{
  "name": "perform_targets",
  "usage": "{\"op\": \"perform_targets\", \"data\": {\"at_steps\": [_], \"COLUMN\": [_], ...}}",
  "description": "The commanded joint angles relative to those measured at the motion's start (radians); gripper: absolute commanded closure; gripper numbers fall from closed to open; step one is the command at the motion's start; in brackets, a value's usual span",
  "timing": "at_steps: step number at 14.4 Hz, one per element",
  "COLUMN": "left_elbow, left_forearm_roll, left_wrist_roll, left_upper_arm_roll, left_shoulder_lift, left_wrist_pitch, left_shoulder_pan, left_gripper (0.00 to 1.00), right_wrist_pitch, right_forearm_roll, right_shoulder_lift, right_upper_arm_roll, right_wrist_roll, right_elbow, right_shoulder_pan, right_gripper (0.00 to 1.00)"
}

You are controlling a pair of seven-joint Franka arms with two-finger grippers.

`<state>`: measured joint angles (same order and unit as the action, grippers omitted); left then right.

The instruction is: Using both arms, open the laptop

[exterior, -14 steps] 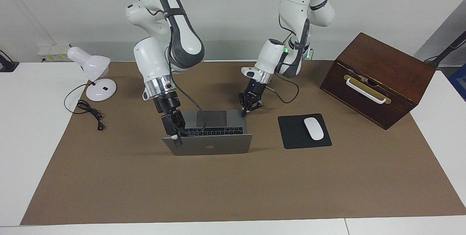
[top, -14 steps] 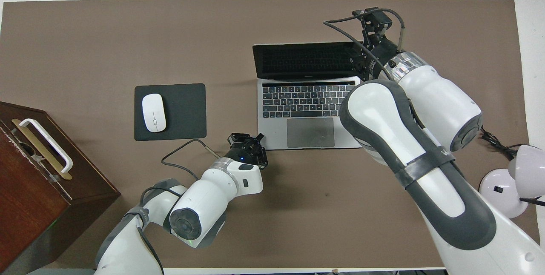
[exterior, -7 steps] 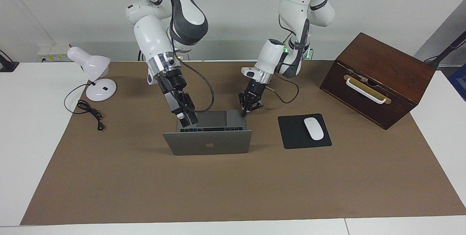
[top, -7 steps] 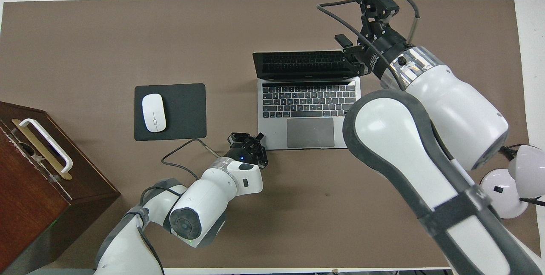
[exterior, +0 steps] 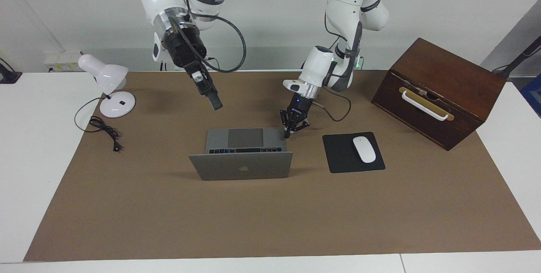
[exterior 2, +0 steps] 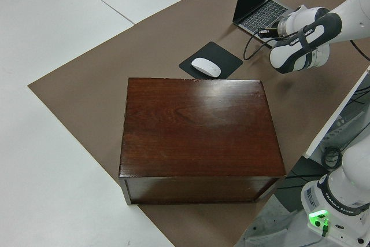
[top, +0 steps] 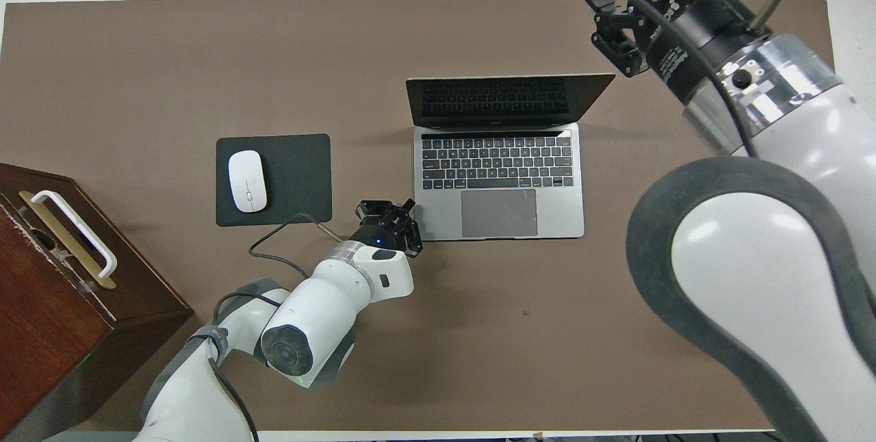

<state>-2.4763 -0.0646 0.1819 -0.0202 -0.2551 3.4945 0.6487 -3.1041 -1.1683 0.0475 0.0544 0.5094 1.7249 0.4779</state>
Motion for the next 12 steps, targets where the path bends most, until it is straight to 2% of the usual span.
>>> {"op": "perform_targets", "data": {"at_steps": [1,4,6,7,9,12], "left_elbow": [-0.007,-0.006,-0.006,-0.006,-0.004,0.005], "left_forearm_roll": [-0.004,-0.004,-0.004,-0.004,-0.004,-0.004], "left_wrist_roll": [-0.005,-0.005,-0.005,-0.005,-0.005,0.002], "left_upper_arm_roll": [-0.001,-0.001,-0.001,-0.001,0.000,0.002], "left_shoulder_lift": [0.055,0.154,0.207,0.229,0.276,0.353], "left_wrist_pitch": [-0.043,-0.216,-0.300,-0.339,-0.418,-0.576], "left_shoulder_pan": [-0.027,-0.053,-0.078,-0.084,-0.107,-0.130], "left_gripper": [1.00,1.00,1.00,1.00,1.00,1.00], "right_wrist_pitch": [0.013,0.018,0.033,0.089,0.322,0.590], "right_forearm_roll": [0.126,0.422,0.640,0.754,0.960,0.983], "right_shoulder_lift": [0.031,0.063,0.097,0.101,0.100,0.089], "right_upper_arm_roll": [0.019,0.090,0.131,0.166,0.208,0.214], "right_wrist_roll": [-0.113,-0.176,-0.180,-0.187,-0.196,-0.274], "right_elbow": [-0.085,-0.117,-0.183,-0.218,-0.269,-0.311], "right_shoulder_pan": [-0.024,-0.032,-0.044,-0.057,-0.062,-0.091], "right_gripper": [0.00,0.00,0.00,0.00,0.00,0.00]}}
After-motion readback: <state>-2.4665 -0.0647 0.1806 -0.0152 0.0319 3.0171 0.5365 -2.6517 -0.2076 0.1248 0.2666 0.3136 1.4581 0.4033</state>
